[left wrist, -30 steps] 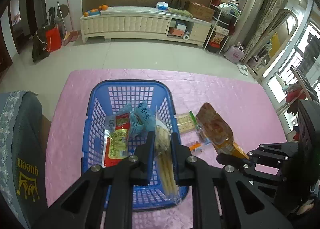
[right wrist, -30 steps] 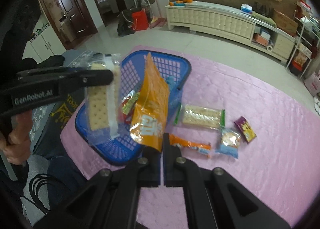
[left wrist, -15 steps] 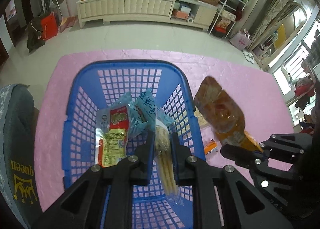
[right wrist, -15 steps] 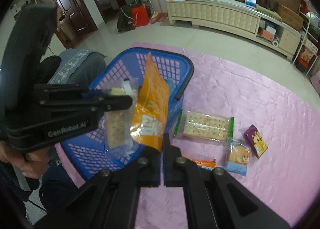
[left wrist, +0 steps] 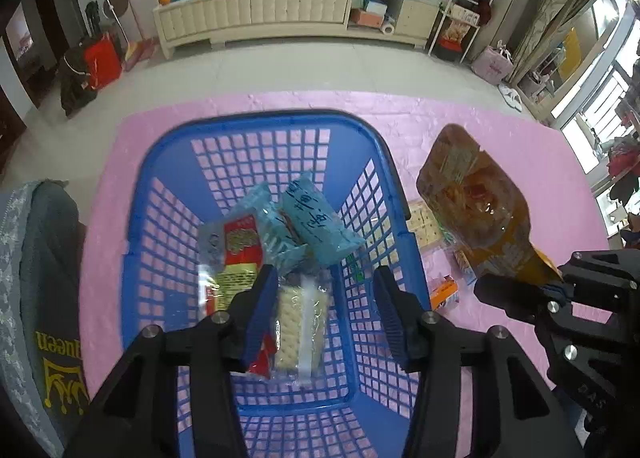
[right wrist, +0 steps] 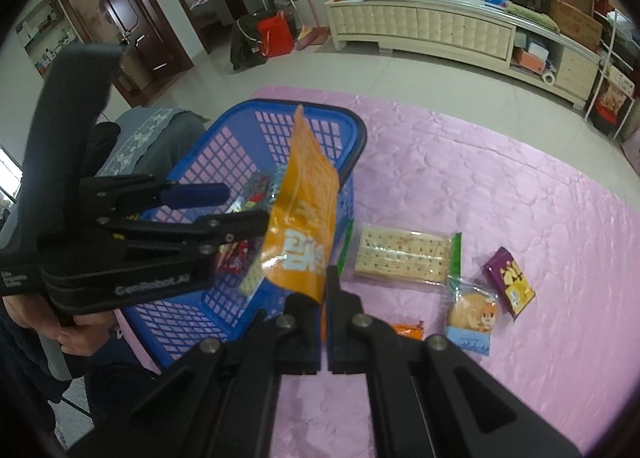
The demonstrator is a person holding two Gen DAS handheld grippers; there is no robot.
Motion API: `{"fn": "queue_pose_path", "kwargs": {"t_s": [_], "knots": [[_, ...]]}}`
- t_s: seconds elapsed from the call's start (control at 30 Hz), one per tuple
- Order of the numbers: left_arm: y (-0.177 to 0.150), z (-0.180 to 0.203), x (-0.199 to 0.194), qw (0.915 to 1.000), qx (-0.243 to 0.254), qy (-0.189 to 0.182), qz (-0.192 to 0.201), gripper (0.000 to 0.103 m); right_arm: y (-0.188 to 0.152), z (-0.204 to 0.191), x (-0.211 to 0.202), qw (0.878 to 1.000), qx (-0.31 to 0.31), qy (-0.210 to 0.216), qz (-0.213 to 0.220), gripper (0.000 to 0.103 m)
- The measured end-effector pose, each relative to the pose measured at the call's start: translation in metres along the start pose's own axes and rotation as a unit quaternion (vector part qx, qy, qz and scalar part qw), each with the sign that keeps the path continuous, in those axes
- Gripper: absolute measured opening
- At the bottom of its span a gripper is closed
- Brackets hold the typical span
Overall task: Organize snacks
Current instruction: 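Carry both packets over the basket and open the left gripper to drop crackers, then lower the yellow pouch into the basket and open the right gripper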
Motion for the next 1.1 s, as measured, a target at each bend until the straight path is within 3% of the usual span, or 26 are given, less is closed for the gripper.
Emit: {"fn": "queue_pose_path", "kwargs": {"t_s": [0.17,0.23,0.57,0.63,1.1], "knots": [[-0.003,-0.012,-0.032,0.9997,0.001,0.001,0.026,0.048,0.005,-0.014,-0.009,1.000,-0.013,-0.006,0.004,0.004],[-0.005,-0.018,-0.043,0.9993,0.001,0.001,0.037,0.054,0.008,-0.021,-0.012,1.000,-0.021,-0.010,0.007,0.004],[-0.011,-0.055,-0.079,0.9980,-0.011,0.009,0.062,0.055,0.022,-0.056,-0.013,0.999,-0.037,-0.016,0.015,0.004],[-0.013,-0.064,-0.081,0.9975,-0.017,0.017,0.066,0.060,0.025,-0.061,-0.008,0.999,-0.037,-0.017,0.014,0.004],[-0.002,-0.093,-0.048,0.9977,-0.035,0.004,0.057,0.060,0.049,-0.049,0.047,0.998,-0.036,-0.055,-0.023,0.004]]}}
Point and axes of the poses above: each gripper's, at about its wrist camera, not at the fingertips, and x roughly the way its jaws point, z to its right, y to its top, the point moved 3 cm from there along x, roughly the way its jaws point, and after that the axes turned 7 degrees about z, right-handed, at the moved point
